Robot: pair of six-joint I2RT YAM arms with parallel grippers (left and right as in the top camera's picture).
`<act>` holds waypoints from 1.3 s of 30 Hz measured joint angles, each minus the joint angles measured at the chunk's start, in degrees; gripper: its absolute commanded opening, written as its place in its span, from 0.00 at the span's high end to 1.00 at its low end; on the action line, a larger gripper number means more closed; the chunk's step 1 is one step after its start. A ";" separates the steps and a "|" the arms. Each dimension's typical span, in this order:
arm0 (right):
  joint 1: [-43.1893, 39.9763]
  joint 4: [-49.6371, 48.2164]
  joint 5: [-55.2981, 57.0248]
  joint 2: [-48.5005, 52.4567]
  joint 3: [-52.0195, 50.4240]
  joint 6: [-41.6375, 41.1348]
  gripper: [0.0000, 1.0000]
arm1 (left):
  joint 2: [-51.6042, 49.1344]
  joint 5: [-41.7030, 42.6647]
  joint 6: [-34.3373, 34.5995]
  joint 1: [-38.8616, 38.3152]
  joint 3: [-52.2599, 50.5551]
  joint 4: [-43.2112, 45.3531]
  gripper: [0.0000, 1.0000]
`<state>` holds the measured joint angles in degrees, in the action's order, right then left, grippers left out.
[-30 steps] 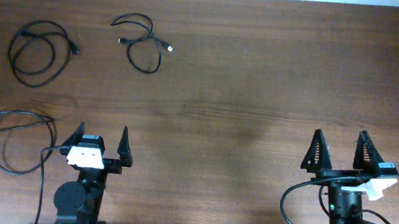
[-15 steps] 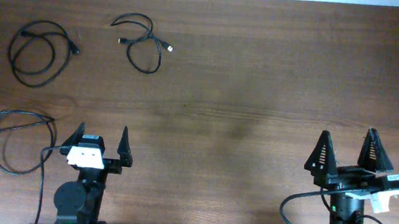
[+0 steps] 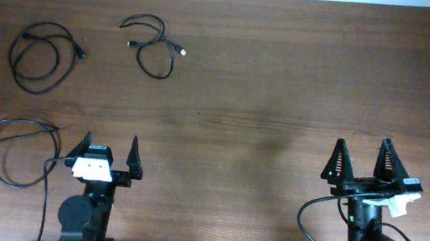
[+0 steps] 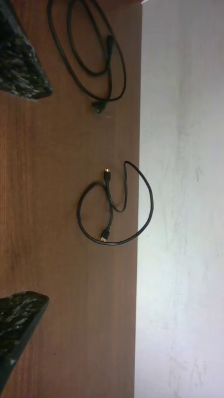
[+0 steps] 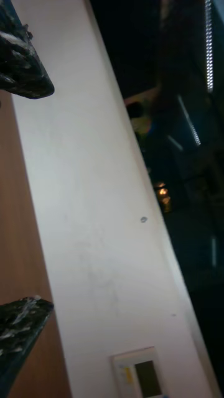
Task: Untangle cables
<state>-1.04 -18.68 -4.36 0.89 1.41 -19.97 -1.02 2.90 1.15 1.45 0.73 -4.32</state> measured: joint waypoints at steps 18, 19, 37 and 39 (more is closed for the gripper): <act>0.00 22.75 1.51 -0.20 -0.81 -0.46 0.01 | 0.00 0.00 0.00 0.00 0.00 0.00 0.01; 0.00 22.75 1.51 -0.20 -0.81 0.26 0.01 | 0.00 0.00 0.00 0.00 0.00 0.00 0.01; 1.36 22.75 1.51 -0.20 -0.81 5.64 0.01 | 0.00 0.00 0.00 0.00 0.00 0.00 0.01; 1.36 22.75 1.51 -0.20 -0.81 5.62 0.01 | 0.00 0.00 0.00 0.00 0.00 0.00 0.01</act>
<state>0.32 4.08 -2.85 0.69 0.60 -14.35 -1.02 2.90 1.15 1.45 0.73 -4.32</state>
